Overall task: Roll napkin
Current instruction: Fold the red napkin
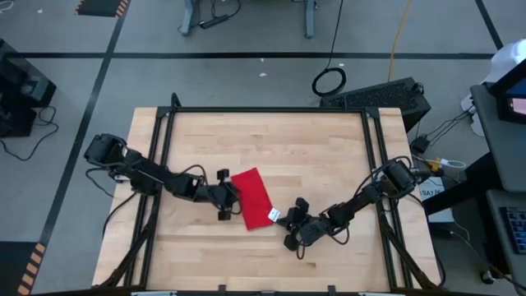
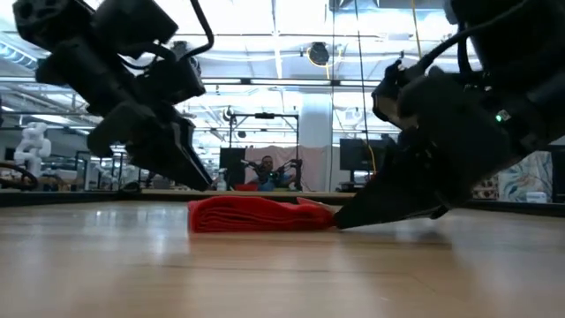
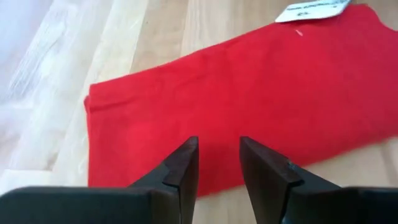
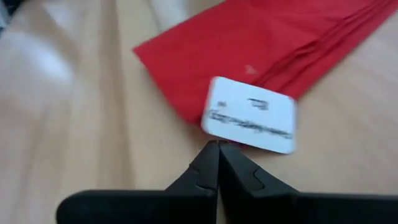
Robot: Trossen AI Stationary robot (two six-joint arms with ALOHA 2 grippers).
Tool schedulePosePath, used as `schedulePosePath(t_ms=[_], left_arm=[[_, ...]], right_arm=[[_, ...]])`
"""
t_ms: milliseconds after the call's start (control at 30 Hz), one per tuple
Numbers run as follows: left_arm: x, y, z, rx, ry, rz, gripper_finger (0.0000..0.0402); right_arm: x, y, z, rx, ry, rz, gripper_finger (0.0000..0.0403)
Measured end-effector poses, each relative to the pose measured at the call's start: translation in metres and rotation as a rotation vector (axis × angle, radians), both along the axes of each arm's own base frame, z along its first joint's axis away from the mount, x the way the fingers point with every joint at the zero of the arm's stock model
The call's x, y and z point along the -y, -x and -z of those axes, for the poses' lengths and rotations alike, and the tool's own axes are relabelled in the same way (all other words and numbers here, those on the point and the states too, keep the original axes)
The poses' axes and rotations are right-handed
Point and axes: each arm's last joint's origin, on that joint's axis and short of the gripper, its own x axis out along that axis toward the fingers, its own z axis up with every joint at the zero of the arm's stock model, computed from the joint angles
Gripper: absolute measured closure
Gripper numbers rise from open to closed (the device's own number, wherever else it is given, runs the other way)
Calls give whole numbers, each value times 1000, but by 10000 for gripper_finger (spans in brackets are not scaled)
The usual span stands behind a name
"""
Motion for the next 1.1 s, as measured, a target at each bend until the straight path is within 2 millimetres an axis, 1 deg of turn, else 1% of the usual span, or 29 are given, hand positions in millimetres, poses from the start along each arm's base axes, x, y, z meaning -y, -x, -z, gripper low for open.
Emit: schedulePosePath(t_ms=[133, 233, 333, 433, 533, 600, 667, 767, 833, 933, 1000, 1100], left_arm=[[-7, -2, -2, 7, 5, 14, 279], [-3, -2, -6, 35, 41, 16, 279], [9, 1, -6, 34, 115, 25, 279], [27, 5, -5, 44, 164, 15, 279], [45, 12, 1, 51, 164, -20, 279], [54, 15, 6, 52, 146, -46, 279], [59, 17, 15, 38, 112, -68, 279], [58, 16, 30, 14, 48, -94, 279], [56, 12, 37, 20, 10, -110, 279], [53, 6, 40, 43, -16, -99, 279], [50, 3, 39, 57, -37, -80, 279], [40, -2, 39, 62, -75, -80, 279]], right_arm=[[-8, 1, -7, -6, -38, -41, 403], [-13, 5, -16, -41, -71, -116, 403], [-12, 12, -27, -83, -38, -134, 403], [-5, 16, -33, -112, 72, -79, 403], [7, 13, -32, -107, 199, 4, 403], [15, 6, -31, -86, 234, 38, 403], [23, -1, -28, -78, 241, 43, 403], [31, -11, -23, -46, 208, 14, 403], [33, -15, -19, -42, 184, -5, 403], [33, -14, -11, -64, 147, -2, 403], [30, -13, -6, -74, 121, -7, 403], [21, -10, -2, -67, 77, -6, 403]])
